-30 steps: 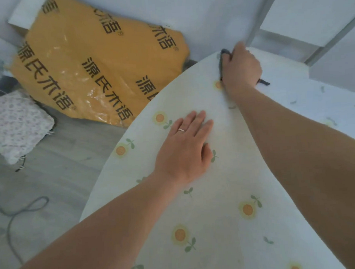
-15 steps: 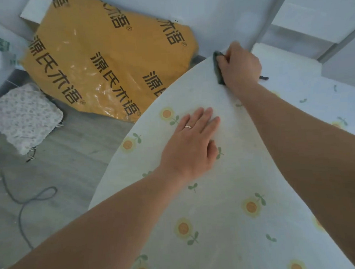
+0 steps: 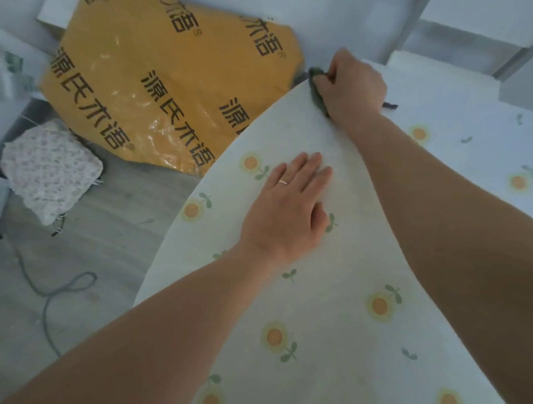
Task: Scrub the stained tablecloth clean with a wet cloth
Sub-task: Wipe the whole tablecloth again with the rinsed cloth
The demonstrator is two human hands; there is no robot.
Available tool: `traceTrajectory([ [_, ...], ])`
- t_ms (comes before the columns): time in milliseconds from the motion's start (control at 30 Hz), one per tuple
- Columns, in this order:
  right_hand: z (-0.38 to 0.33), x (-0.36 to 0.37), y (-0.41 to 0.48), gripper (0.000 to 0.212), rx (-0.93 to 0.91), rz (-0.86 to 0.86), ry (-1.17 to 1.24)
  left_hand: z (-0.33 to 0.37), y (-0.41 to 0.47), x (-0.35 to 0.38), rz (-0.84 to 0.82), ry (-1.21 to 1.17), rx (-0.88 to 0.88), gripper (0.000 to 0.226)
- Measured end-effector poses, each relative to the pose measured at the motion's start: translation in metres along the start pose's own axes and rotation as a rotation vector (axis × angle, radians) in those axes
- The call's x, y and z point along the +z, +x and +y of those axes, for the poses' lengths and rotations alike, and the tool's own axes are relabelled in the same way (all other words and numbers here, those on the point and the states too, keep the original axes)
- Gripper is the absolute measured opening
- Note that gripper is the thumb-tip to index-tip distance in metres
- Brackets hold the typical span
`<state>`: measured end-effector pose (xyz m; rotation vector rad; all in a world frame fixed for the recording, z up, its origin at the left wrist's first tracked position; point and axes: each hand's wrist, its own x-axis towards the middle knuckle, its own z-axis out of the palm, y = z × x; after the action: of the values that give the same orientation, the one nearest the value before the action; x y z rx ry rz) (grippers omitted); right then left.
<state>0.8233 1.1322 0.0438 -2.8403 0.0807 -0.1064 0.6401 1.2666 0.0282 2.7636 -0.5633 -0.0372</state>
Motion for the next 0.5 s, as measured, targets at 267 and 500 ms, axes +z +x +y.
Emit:
traceTrajectory([
  [267, -0.012, -0.005, -0.030, 0.033, -0.281, -0.204, 0.097, -0.002, 0.003, 0.002, 0.003, -0.001, 0.015, 0.061],
  [500, 0.065, -0.018, 0.018, 0.029, 0.416, 0.137, 0.043, -0.002, 0.003, 0.006, 0.012, 0.003, 0.021, 0.061],
])
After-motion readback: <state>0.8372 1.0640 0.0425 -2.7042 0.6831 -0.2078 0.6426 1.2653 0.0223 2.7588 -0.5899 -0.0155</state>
